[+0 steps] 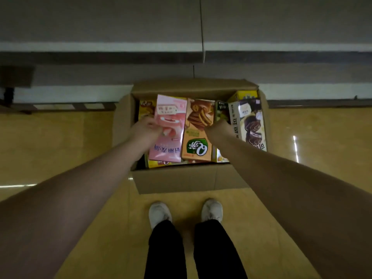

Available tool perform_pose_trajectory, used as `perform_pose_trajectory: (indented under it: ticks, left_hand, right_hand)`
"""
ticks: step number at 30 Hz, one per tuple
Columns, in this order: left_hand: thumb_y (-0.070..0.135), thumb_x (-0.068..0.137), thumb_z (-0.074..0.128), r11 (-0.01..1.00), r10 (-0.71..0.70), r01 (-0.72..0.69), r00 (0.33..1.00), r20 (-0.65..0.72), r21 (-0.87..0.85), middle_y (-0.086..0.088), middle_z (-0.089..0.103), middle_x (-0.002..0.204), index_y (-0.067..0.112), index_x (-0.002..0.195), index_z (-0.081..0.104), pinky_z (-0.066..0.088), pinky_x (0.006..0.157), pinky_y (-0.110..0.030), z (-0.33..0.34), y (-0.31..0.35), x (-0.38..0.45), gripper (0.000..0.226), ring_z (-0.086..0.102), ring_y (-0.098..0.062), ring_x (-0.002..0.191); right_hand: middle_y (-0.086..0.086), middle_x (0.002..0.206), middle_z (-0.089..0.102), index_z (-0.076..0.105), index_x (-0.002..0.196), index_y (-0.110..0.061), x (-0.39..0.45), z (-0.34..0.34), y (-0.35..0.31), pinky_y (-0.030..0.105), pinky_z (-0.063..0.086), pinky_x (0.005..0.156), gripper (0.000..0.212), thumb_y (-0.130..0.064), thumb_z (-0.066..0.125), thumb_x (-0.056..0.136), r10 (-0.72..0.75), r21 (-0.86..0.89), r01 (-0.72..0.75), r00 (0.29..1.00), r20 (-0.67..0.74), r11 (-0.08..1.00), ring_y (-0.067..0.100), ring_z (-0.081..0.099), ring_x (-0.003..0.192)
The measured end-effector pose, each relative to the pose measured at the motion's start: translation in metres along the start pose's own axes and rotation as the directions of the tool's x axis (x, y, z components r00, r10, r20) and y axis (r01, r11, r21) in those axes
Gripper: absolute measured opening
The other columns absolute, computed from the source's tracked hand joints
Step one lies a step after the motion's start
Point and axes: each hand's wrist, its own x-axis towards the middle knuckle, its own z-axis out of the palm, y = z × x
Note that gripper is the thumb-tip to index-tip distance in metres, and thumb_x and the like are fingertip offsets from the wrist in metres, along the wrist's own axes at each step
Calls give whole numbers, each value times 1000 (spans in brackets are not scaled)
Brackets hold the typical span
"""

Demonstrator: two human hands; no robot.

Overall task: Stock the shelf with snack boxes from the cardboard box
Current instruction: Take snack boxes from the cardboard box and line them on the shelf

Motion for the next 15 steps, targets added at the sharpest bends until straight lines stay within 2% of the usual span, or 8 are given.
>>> perform_pose_trajectory:
  ticks: [1,3,6,10,12,15]
  left_hand:
    - [19,91,59,999,-25,24,999,-37,-31,3,63,92,24,83,57,39,66,-22,8,-12,10,10,56,-15,87]
    - [19,93,57,997,-66,63,995,-72,-51,5,56,83,20,88,57,34,55,-15,16,-33,19,5,52,-12,75]
    - [20,93,57,994,-94,90,994,-58,-67,7,54,81,18,101,57,33,51,-14,29,-59,36,8,47,-2,64]
    - [34,86,61,984,-153,149,988,-27,-102,6,60,104,18,116,55,42,59,-21,38,-69,50,34,57,-11,79]
    - [41,82,63,986,-135,136,991,8,-96,2,66,110,20,119,58,51,73,-28,43,-65,57,43,64,-18,90]
    - [38,87,65,983,-138,143,989,43,-119,4,61,112,23,124,54,48,83,-33,52,-56,67,42,59,-19,98]
  right_hand:
    - [15,125,53,51,124,-8,11,11,6,36,45,86,44,-32,53,87,0,-29,0,1000,9,1000,33,54,109]
    - [15,136,41,41,137,-11,25,28,18,40,42,101,54,-33,55,89,12,-77,-10,1000,21,997,35,44,122]
    - [15,142,33,32,142,-11,49,43,35,46,38,105,62,-34,56,90,17,-91,-19,999,-30,996,36,37,128]
    - [17,135,44,37,133,-5,67,48,48,49,48,93,56,-30,55,87,19,59,-10,990,-141,998,37,52,118]
    - [15,137,44,36,136,-5,72,50,47,48,46,97,56,-26,55,88,-15,75,29,983,-182,997,35,48,122]
    - [14,141,38,30,142,-7,81,58,41,45,40,103,63,-26,56,88,-40,18,43,991,-129,999,34,41,127]
